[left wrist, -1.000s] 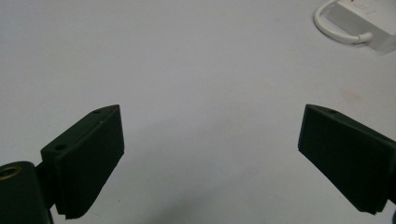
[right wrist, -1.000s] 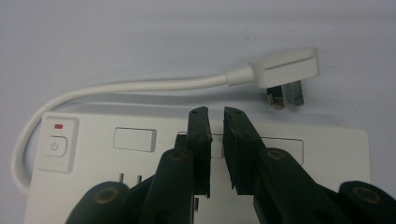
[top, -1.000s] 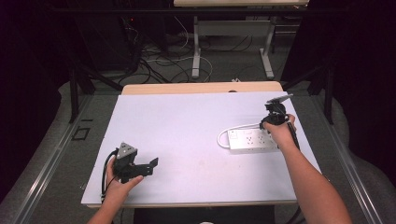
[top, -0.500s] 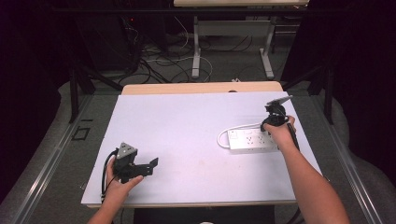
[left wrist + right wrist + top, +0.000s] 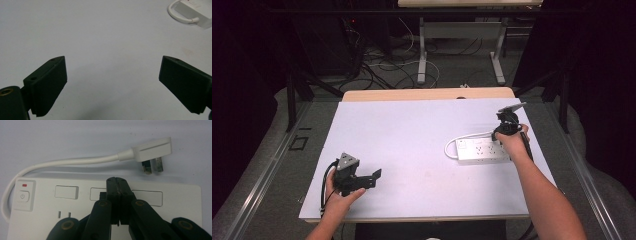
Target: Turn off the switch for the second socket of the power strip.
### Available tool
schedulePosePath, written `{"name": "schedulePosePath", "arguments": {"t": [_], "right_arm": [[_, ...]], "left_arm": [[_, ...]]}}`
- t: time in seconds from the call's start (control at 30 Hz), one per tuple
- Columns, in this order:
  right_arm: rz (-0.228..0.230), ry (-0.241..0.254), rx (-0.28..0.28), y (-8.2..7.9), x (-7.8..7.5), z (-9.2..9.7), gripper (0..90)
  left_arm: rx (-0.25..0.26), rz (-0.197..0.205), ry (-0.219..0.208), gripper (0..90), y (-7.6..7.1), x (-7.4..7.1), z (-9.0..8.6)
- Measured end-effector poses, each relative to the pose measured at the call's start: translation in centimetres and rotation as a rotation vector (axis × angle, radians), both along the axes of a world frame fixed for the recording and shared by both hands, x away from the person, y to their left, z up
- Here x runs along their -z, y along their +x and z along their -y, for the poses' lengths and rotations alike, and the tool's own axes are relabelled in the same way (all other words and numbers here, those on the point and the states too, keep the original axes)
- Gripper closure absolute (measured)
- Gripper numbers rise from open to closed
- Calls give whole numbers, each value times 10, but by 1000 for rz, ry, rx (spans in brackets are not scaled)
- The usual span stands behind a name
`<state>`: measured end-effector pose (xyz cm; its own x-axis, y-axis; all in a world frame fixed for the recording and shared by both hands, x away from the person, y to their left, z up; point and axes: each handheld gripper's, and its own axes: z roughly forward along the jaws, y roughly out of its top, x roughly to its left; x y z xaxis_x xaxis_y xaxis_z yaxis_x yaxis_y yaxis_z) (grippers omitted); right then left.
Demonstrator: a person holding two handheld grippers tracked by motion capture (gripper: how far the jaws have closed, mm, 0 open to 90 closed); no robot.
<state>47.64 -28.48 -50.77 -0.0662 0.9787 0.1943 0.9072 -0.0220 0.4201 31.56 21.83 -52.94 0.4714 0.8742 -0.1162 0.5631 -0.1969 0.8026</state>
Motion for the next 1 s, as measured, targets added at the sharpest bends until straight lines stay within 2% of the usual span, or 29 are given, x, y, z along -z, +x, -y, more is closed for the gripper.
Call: {"name": "schedulePosePath", "arguments": {"t": [0.33,0.57,0.87,1.0], "right_arm": [[4,-13,-8,-1,0,1,900],[5,-1,-12,-1,0,0,900],[9,-37,-8,-2,3,-2,900],[11,-18,-11,-2,3,-1,900]], "left_arm": [[-1,-1,0,82,0,0,0],[3,3,4,84,0,0,0],[-1,0,-2,84,0,0,0],[-2,1,-2,84,0,0,0]]}}
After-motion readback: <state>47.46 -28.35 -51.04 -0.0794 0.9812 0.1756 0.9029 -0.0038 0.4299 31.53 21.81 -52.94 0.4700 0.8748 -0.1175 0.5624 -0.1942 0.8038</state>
